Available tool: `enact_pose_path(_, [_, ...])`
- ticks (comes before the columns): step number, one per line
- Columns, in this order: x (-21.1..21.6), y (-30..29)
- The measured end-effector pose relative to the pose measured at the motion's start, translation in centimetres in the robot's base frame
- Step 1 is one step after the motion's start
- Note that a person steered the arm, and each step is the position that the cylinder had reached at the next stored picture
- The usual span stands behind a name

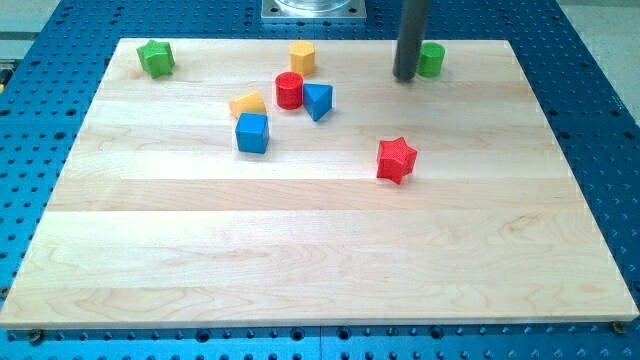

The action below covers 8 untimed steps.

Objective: Move the triangle on the bottom right to cube

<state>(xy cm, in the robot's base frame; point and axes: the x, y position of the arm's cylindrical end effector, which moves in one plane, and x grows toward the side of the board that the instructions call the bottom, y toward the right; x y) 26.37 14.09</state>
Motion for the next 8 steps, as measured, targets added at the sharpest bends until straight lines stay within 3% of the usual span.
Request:
enact_pose_path(4, [1.3,-1.5])
enact_pose_path(5, [4.0,-3.9])
enact_pose_path(7, [5.5,-16.0])
enact_pose_path(8, [10.9,-20.0])
